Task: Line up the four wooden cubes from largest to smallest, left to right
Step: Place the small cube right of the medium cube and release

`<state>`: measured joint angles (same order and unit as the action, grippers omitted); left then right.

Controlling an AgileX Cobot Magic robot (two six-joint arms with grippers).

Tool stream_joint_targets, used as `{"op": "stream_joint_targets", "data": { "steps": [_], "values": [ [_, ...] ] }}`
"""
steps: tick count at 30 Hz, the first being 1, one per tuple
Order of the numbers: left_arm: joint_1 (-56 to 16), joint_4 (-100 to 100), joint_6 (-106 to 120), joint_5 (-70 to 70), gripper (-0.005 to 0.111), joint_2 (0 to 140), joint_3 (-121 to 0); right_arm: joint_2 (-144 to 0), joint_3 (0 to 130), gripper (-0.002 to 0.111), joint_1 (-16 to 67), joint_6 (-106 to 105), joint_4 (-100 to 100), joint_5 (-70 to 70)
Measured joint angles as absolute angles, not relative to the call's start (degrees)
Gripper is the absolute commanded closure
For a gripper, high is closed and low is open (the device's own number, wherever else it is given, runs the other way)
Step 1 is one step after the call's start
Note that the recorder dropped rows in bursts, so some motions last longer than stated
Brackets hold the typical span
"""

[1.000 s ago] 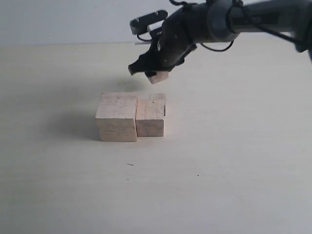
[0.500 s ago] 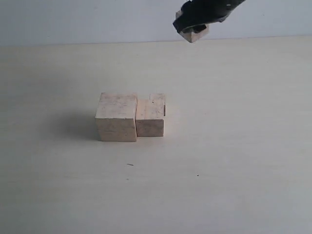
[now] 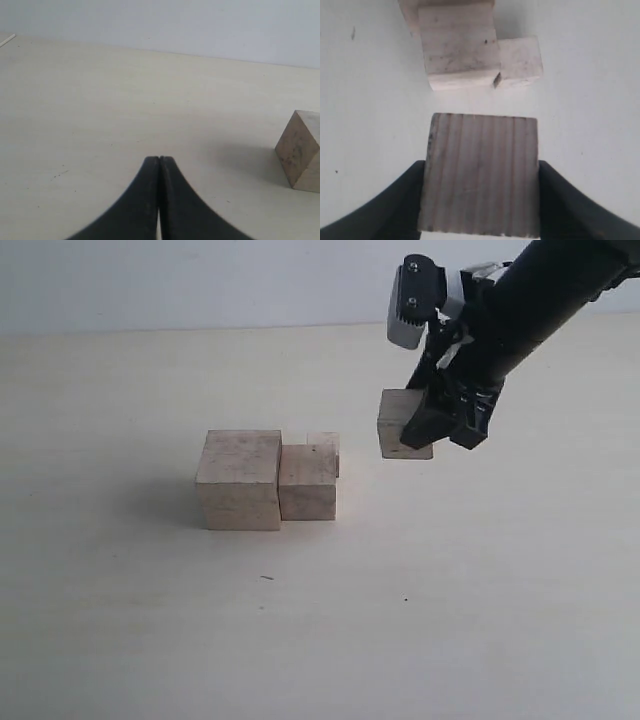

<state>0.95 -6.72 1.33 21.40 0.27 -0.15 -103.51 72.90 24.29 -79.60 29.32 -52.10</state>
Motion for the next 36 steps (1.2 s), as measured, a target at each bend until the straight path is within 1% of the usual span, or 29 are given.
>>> {"op": "stream_joint_targets", "data": {
  "steps": [2,4,8,12,21,36],
  "values": [
    [0.95,-6.72,1.33,21.40,0.107,0.27,-0.15,-104.66,72.90,0.108,24.24,-78.83,27.59,-51.00],
    [0.95,-6.72,1.33,21.40,0.107,0.27,-0.15,-106.00,72.90,0.108,24.24,-82.39,28.16,-50.09],
    [0.95,-6.72,1.33,21.40,0.107,0.27,-0.15,-111.58,72.90,0.108,24.24,-97.56,35.67,-49.90],
    [0.95,-6.72,1.33,21.40,0.107,0.27,-0.15,-116.70,72.90,0.108,24.24,-103.54,39.25,-49.68],
    [0.95,-6.72,1.33,21.40,0.107,0.27,-0.15,-118.69,72.90,0.108,24.24,-105.42,44.60,-48.23],
    [0.95,-6.72,1.33,21.40,0.107,0.27,-0.15,-120.31,72.90,0.108,24.24,-107.73,47.09,-47.08]
  ]
}}
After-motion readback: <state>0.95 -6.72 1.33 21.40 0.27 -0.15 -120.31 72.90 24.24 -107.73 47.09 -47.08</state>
